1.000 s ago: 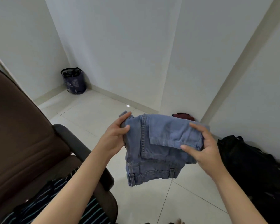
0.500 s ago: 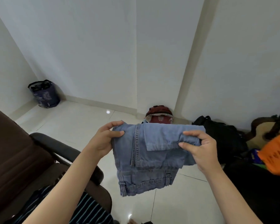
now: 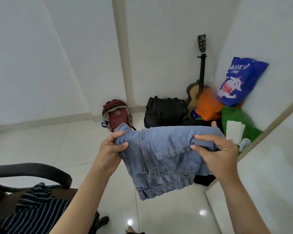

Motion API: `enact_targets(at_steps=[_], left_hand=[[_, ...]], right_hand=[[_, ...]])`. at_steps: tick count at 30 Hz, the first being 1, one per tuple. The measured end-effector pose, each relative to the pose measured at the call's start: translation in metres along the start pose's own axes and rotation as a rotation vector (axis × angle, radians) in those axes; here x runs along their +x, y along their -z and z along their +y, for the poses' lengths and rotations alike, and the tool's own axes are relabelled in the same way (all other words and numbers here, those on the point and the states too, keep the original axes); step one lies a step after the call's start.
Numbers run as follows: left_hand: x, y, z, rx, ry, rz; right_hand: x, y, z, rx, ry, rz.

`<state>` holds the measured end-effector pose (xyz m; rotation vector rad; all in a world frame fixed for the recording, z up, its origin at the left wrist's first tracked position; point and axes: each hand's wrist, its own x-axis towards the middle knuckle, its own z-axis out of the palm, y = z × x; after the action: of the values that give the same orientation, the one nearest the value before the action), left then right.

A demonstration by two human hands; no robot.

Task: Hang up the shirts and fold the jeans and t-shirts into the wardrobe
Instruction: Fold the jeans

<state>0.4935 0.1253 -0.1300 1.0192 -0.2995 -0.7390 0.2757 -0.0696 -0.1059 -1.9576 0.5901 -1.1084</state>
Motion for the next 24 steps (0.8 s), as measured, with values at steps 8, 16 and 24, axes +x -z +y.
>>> enact_targets(at_steps=[8, 16, 24], left_hand=[[-0.023, -0.046, -0.029, 0.146, 0.118, -0.074], [-0.109, -0.065, -0.039, 0.696, 0.247, -0.102], [-0.217, -0.123, -0.087, 0.540, 0.747, -0.593]], right_hand=[[-0.066, 0.067, -0.030, 0.000, 0.056, 0.149], [-0.155, 0.084, -0.043, -0.182, -0.021, 0.272], [-0.277, 0.100, -0.066, -0.223, -0.202, 0.342]])
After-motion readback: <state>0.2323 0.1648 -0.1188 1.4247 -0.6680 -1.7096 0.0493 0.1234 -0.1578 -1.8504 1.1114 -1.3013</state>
